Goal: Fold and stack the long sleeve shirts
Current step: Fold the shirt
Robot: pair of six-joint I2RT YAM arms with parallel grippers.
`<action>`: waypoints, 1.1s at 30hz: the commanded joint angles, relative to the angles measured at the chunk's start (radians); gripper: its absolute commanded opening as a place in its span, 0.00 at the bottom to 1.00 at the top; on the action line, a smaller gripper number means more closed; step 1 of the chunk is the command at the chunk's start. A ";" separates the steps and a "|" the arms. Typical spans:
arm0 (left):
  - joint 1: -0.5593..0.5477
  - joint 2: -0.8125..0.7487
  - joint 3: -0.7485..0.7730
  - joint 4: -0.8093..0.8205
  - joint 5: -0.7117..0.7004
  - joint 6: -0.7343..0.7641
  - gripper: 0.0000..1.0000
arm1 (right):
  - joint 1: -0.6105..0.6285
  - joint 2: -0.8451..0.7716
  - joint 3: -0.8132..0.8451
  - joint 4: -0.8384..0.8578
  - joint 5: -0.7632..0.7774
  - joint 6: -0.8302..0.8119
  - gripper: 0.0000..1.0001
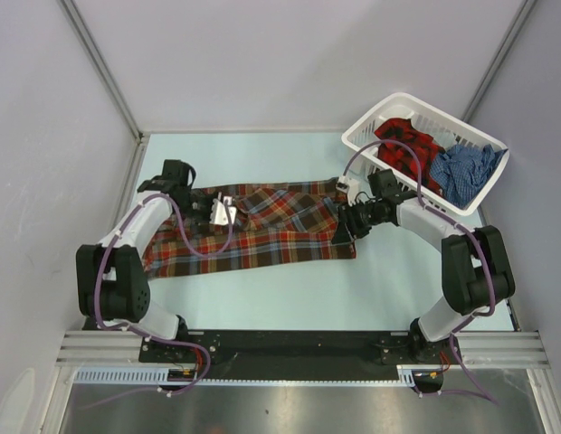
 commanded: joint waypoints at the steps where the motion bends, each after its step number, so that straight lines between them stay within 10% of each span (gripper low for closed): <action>1: 0.056 -0.015 -0.025 -0.099 0.036 0.274 0.00 | 0.005 0.009 0.027 -0.013 0.035 -0.029 0.40; 9: 0.157 0.083 -0.018 -0.110 -0.087 0.485 0.05 | 0.014 -0.007 0.029 -0.036 0.057 -0.034 0.38; 14: 0.202 0.088 -0.038 -0.053 -0.144 0.484 0.34 | 0.025 -0.028 0.015 -0.034 0.075 -0.023 0.37; 24: 0.260 -0.064 0.010 0.115 -0.070 -0.239 0.58 | 0.066 -0.089 -0.017 -0.044 0.156 0.015 0.37; 26: 0.234 -0.055 0.039 0.195 -0.197 -0.507 0.60 | 0.121 -0.097 -0.043 -0.001 0.224 0.035 0.40; 33: 0.236 0.178 0.240 0.186 -0.419 -0.762 0.57 | 0.229 0.031 -0.025 0.076 0.437 0.054 0.41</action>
